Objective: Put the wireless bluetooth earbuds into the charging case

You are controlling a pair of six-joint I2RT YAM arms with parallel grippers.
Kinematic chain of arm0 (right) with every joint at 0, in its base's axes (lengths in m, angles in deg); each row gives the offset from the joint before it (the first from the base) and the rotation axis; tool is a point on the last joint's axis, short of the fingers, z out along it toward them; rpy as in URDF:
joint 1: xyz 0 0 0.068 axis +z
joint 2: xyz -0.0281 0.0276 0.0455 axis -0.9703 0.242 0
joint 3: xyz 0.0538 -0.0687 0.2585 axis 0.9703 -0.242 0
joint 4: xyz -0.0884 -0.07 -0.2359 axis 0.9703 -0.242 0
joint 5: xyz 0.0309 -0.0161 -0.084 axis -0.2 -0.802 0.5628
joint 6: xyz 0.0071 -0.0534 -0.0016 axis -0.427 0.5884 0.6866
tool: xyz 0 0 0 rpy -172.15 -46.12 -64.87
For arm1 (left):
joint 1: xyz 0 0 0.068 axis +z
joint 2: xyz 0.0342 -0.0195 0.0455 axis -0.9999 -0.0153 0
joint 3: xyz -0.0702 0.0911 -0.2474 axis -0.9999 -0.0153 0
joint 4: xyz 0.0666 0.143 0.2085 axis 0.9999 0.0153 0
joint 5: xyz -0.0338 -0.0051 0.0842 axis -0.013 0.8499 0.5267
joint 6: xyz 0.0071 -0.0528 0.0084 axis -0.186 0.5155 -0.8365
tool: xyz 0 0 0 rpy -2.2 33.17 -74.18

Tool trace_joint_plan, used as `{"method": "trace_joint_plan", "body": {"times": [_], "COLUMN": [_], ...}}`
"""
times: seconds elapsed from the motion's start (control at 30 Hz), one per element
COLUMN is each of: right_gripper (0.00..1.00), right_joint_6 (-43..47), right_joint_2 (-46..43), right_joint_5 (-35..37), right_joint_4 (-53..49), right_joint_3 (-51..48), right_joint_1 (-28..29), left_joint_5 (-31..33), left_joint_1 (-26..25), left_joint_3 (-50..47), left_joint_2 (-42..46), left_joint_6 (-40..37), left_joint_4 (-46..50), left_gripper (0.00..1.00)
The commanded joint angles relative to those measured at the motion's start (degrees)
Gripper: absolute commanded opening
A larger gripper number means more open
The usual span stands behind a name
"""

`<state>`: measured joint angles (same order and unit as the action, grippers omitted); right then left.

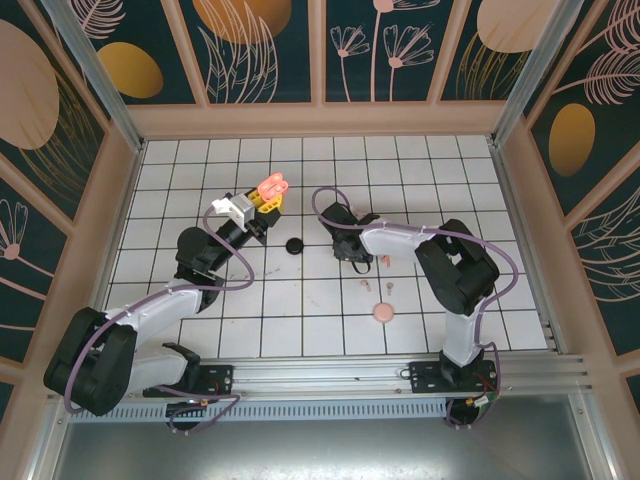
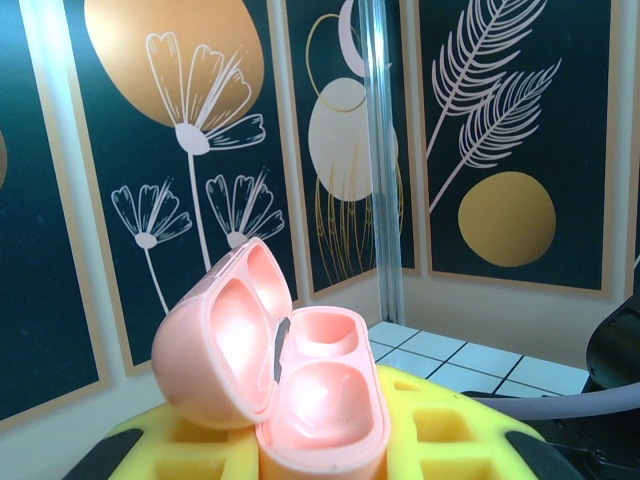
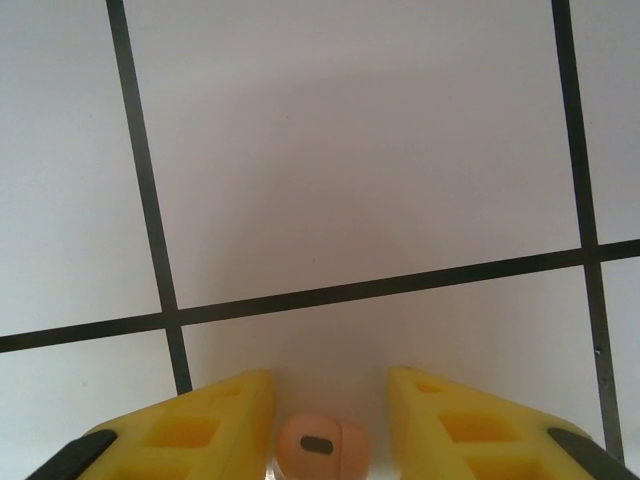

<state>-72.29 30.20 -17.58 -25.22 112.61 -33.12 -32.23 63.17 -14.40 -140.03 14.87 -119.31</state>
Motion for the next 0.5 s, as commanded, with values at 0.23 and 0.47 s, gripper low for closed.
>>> {"method": "trace_joint_plan", "body": {"times": [0.23,0.47], "right_gripper": [0.28,0.22], "right_joint_6": [-1.82,-2.46], "right_joint_2": [1.51,0.76], "right_joint_5": [-2.80,-3.44], "right_joint_4": [-1.92,-0.37], "right_joint_3": [0.19,-0.97], "right_joint_1": [1.60,1.60], "left_joint_5": [-0.04,-0.25], "left_joint_1": [-0.50,-0.54], "left_joint_3": [0.31,0.35], "left_joint_2": [0.85,0.59], "left_joint_6": [0.74,1.07], "left_joint_4": [-0.81,-0.81], "left_gripper": [0.00,0.00]}}
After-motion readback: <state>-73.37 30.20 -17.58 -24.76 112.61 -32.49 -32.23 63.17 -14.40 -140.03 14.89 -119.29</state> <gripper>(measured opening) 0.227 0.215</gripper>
